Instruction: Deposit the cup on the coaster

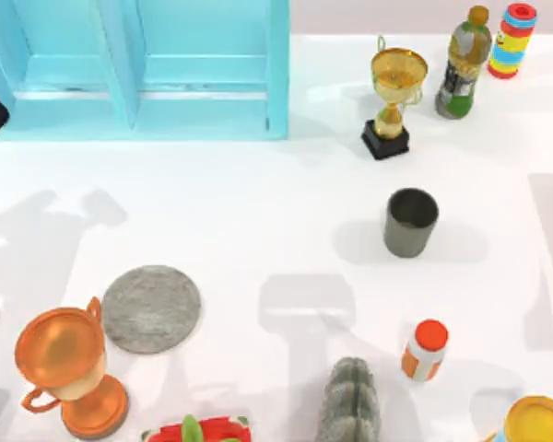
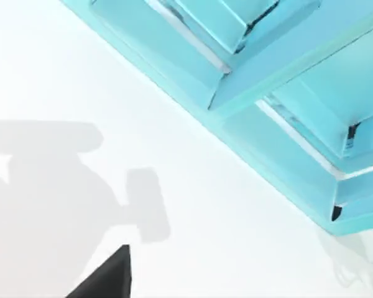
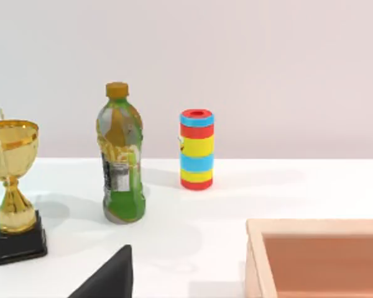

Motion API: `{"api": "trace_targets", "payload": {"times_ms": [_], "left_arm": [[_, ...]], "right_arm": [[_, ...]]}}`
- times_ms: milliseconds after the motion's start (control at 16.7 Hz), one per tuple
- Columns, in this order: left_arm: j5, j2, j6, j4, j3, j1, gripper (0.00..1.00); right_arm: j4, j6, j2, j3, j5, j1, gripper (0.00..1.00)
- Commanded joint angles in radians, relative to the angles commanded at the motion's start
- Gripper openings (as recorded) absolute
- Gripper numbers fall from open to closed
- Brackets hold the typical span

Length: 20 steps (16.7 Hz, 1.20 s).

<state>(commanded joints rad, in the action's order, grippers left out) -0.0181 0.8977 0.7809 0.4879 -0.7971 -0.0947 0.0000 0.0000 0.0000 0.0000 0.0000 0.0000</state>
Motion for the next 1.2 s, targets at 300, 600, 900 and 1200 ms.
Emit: {"api": "trace_targets", "payload": {"times_ms": [300, 600, 900, 1200], "left_arm": [[0.033, 0.591, 0.486, 0.307, -0.503, -0.114, 1.0], [0.096, 1.061, 0.92, 0.586, -0.988, -0.267, 1.0], [0.168, 1.402, 1.259, 0.793, -1.416, -0.443, 1.0], [0.223, 1.603, 1.47, 0.92, -1.729, -0.601, 1.0]], "right_arm": [[0.0, 0.0, 0.0, 0.0, 0.0, 0.0, 1.0], [0.0, 0.0, 0.0, 0.0, 0.0, 0.0, 1.0], [0.0, 0.0, 0.0, 0.0, 0.0, 0.0, 1.0], [0.0, 0.0, 0.0, 0.0, 0.0, 0.0, 1.0]]}}
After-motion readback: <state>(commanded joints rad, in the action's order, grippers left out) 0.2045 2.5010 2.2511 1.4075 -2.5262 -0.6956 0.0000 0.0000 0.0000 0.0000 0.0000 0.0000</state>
